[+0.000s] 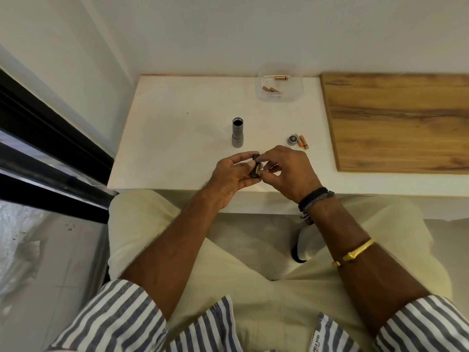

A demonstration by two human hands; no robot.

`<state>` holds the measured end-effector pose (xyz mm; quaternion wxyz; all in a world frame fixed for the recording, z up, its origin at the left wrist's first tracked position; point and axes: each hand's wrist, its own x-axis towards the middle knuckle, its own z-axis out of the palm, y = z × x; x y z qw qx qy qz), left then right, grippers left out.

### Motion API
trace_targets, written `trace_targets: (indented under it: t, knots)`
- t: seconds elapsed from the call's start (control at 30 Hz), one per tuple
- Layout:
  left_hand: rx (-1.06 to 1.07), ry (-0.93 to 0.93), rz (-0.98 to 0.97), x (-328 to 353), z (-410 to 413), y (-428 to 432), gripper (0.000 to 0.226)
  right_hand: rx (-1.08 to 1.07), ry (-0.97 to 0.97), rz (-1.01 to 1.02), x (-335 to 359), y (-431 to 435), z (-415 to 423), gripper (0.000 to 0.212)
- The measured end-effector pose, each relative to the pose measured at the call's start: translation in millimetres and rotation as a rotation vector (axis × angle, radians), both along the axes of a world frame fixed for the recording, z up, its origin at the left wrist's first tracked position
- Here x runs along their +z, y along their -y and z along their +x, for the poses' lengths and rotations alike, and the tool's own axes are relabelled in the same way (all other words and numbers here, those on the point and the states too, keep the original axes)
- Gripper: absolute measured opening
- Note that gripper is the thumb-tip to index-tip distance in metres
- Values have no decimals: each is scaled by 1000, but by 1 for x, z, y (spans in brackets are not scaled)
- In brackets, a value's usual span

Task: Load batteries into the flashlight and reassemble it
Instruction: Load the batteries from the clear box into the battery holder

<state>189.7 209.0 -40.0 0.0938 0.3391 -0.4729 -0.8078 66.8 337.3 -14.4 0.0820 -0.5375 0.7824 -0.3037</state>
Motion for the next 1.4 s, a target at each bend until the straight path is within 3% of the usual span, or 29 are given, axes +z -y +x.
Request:
trace_targets:
  t: [0.83, 1.0, 1.2, 1.4]
  knots:
    - [50, 28, 34, 5, 2, 2, 15, 72, 12, -96, -5, 1, 0, 18]
    - [93, 5, 34, 3, -2, -1, 28, 18, 51, -123, -6, 2, 3, 14]
    - [148, -51, 131, -1, -4, 1, 28, -170, 198, -168, -4, 1, -2, 11]
    - [182, -119, 326, -6, -7, 4, 29, -530, 402, -308, -8, -2, -27, 13]
